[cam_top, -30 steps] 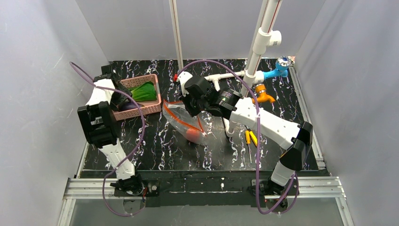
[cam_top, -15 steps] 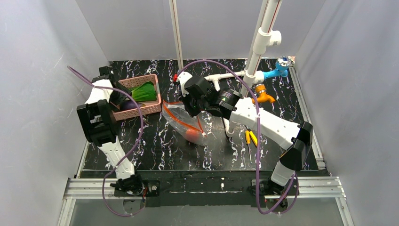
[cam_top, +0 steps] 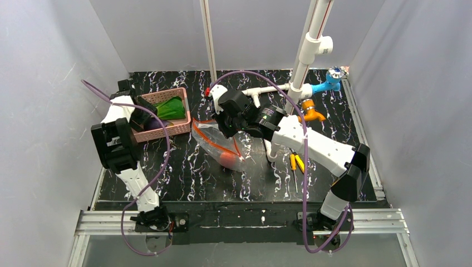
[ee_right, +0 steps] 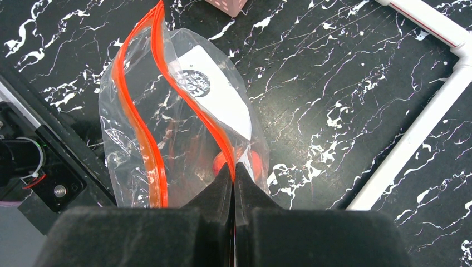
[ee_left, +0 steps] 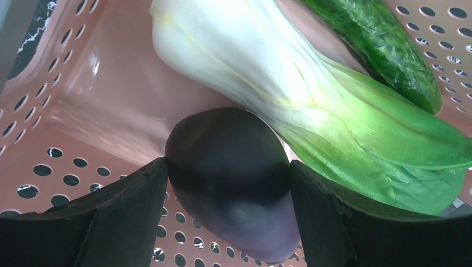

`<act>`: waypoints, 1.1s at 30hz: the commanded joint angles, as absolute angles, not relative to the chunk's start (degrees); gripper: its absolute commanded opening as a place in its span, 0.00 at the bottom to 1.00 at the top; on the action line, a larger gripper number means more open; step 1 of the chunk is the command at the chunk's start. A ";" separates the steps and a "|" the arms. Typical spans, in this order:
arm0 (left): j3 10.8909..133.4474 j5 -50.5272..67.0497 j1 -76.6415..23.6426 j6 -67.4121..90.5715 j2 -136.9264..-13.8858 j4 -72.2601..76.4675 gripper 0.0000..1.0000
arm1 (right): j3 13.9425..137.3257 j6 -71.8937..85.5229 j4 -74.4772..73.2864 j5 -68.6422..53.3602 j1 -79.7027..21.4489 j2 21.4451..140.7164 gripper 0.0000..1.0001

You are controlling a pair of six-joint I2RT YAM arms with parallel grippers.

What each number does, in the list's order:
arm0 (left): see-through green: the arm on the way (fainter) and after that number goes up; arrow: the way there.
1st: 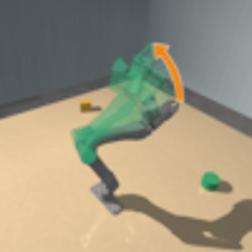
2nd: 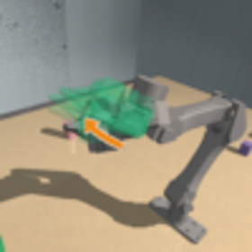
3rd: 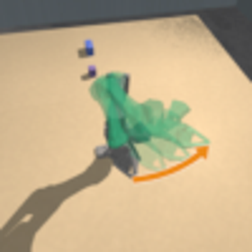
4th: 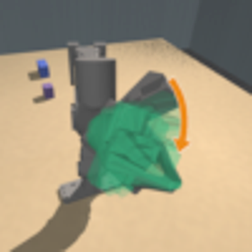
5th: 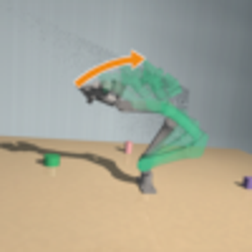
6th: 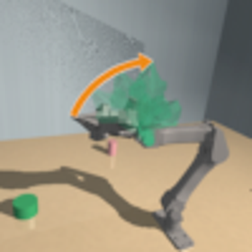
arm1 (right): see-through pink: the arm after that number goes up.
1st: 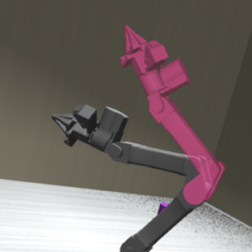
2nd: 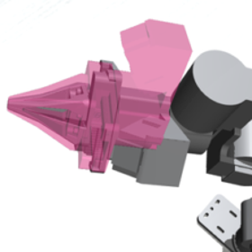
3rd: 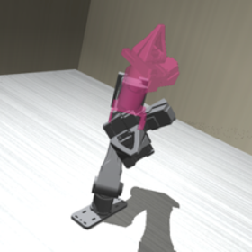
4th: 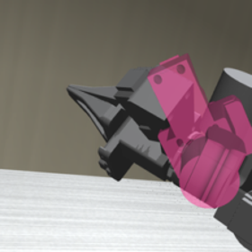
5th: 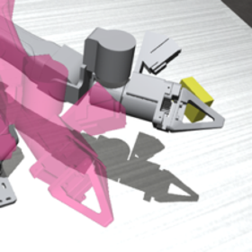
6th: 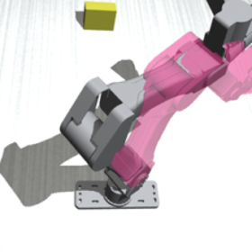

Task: Place the food in the zip-top bag and seal the zipper
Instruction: Pick up the fake vegetable from the bin, then place the fake vegetable in the zipper food storage bag.

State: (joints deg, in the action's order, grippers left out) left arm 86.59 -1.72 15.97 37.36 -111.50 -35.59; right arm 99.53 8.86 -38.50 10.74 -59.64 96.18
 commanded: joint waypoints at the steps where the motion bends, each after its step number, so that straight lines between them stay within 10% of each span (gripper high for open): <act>1: 83.11 1.15 14.98 35.94 -108.78 -35.78 0.37 | 101.60 8.86 -36.92 11.05 -59.36 95.54 0.01; 15: 86.81 -3.95 15.19 33.47 -94.67 -34.10 0.00 | 103.12 8.53 -38.01 11.98 -59.33 96.45 0.01; 33: 72.09 26.39 15.07 27.48 -50.18 -32.69 0.00 | 105.36 11.81 -38.94 10.87 -58.75 97.73 0.01</act>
